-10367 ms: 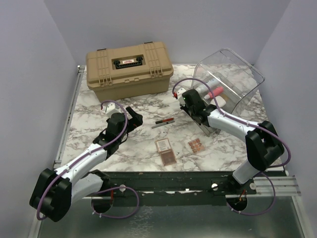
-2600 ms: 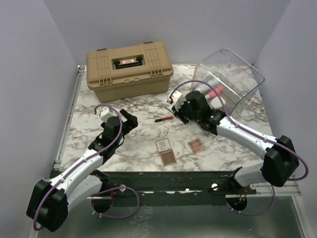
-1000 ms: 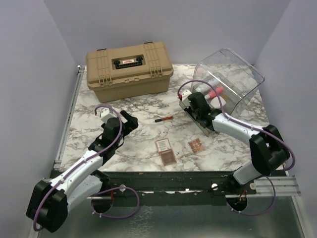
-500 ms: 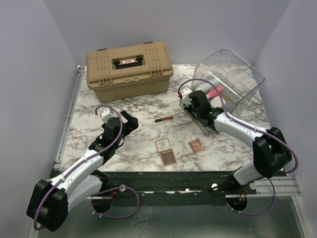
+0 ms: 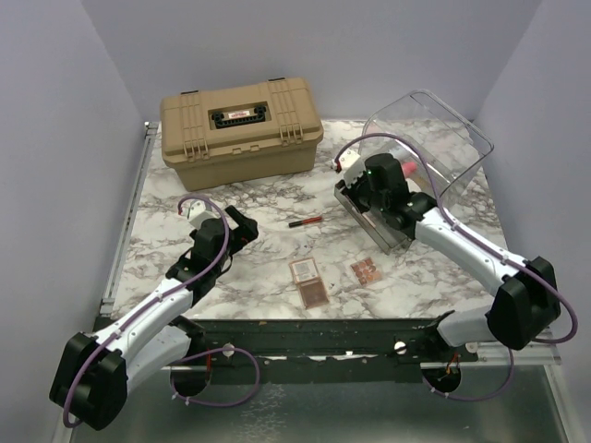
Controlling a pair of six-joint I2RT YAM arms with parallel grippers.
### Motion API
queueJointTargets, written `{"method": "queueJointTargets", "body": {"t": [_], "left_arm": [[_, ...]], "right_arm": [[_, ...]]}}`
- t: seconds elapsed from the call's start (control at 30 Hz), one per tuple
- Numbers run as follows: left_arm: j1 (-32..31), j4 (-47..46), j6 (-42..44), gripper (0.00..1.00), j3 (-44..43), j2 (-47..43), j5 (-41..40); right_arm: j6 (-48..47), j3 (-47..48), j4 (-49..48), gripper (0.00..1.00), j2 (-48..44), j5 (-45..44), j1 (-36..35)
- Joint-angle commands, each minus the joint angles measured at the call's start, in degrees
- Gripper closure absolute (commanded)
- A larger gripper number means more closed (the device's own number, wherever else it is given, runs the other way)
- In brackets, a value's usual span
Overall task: Organize the makeup
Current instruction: Place the makeup in the drawer, then pick up the lipstick at the center of the board.
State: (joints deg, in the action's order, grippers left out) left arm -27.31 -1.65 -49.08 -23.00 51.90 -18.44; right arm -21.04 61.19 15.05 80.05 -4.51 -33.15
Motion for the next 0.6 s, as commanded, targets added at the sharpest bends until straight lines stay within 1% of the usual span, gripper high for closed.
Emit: {"method": "queueJointTargets", "body": {"t": [0.0, 0.2, 0.37, 0.43, 0.57], "left_arm": [[0.42, -1.29, -0.34, 0.02, -0.70, 0.41, 1.20], [0.46, -1.21, -0.12, 0.02, -0.64, 0.13, 1.21], [0.42, -1.14, 0.03, 0.02, -0.72, -0.13, 1.30], [0.42, -1.12, 0.04, 0.02, -0.81, -0.35, 1.46], [0.46, -0.62, 0.12, 0.02, -0.91, -0.88, 1.35]], "right_arm": [[-0.69, 1.69, 0.68, 0.70, -0.16, 16.28, -0.18], [-5.36, 3.39, 2.96, 0.65, 4.14, 21.44, -3.65], [-9.40, 2.16, 0.26, 0.63, 5.93, 20.86, -6.71], [-9.61, 3.81, 1.48, 0.65, 7.95, 20.23, -6.90], [-10.52, 5.46, 2.92, 0.65, 11.34, 20.06, -7.24]]}}
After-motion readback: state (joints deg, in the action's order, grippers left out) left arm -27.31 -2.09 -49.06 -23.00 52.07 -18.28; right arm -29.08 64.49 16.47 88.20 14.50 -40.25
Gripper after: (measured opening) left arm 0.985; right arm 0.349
